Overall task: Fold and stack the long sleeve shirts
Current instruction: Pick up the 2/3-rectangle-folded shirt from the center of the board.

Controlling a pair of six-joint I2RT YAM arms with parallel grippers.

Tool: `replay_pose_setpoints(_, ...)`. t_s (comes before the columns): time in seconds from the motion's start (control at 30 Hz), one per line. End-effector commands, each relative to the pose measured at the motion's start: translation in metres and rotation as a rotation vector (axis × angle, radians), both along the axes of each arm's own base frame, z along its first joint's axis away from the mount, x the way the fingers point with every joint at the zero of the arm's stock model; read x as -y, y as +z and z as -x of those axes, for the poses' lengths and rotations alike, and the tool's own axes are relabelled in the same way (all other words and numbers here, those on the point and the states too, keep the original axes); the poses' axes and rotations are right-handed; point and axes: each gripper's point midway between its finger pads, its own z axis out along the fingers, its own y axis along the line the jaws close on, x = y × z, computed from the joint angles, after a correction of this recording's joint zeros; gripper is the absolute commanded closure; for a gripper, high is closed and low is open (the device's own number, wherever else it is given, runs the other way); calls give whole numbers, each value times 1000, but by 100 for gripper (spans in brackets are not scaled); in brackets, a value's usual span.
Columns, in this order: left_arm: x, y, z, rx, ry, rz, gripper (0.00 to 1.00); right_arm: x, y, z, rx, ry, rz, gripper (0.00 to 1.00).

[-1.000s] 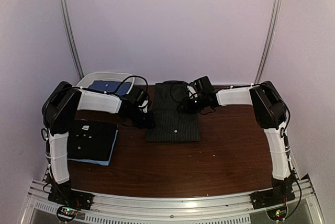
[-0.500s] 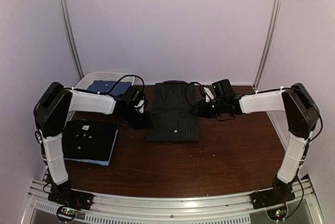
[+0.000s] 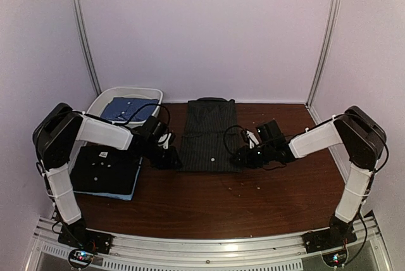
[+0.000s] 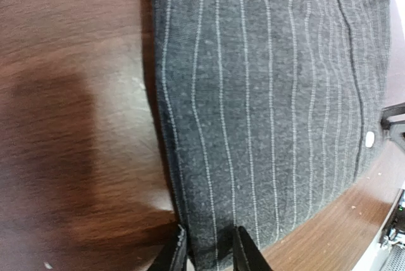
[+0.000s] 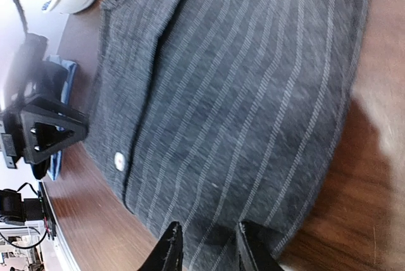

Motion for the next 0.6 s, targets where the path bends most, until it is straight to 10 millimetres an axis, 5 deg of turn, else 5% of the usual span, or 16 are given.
replay_pose_setpoints(0.0, 5, 0, 7, -11, -13, 66, 74, 5, -6, 11, -9, -13, -15, 70)
replay_pose_setpoints(0.57, -18, -7, 33, -44, 11, 35, 76, 35, -8, 41, -27, -59, 30, 68)
